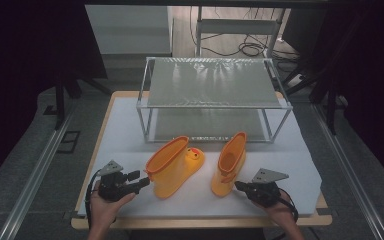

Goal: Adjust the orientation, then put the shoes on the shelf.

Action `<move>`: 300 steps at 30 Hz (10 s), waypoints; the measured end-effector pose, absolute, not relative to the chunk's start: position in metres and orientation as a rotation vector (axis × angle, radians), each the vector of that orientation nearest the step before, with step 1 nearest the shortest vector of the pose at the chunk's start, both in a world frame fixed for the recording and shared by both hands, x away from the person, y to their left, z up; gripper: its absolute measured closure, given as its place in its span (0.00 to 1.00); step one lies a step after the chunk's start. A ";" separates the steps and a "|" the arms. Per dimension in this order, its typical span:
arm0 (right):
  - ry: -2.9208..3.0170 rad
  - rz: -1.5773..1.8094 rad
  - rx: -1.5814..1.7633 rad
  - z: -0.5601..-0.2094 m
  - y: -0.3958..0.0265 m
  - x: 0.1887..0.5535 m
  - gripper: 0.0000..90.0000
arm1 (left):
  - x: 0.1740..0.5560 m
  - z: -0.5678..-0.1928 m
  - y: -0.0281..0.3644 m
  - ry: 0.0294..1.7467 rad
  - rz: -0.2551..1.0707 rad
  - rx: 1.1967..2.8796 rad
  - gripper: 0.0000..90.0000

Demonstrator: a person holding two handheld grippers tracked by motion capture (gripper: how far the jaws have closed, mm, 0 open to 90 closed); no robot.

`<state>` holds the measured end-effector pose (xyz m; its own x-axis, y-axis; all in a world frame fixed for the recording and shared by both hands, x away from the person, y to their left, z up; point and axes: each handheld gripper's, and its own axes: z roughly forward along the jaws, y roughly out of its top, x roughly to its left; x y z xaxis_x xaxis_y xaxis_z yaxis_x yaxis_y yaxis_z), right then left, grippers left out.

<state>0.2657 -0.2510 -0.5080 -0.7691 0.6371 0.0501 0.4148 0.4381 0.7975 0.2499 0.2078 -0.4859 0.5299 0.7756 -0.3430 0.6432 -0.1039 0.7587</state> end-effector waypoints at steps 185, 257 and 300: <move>2.115 1.135 1.416 -0.518 -0.334 0.275 0.53 | 0.312 -0.325 0.061 0.972 -0.181 2.370 0.77; 2.106 1.116 1.441 -0.518 -0.336 0.276 0.51 | 0.326 -0.345 0.068 1.053 -0.138 2.443 0.91; 2.065 1.133 1.480 -0.518 -0.347 0.276 0.51 | 0.337 -0.208 0.023 0.767 -0.272 2.246 0.91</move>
<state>0.2761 -0.3468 -0.5175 -0.3882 0.9080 0.1577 0.6212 0.1314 0.7725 0.3372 0.0229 -0.2084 0.7994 0.4441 -0.4047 0.5999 -0.5516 0.5796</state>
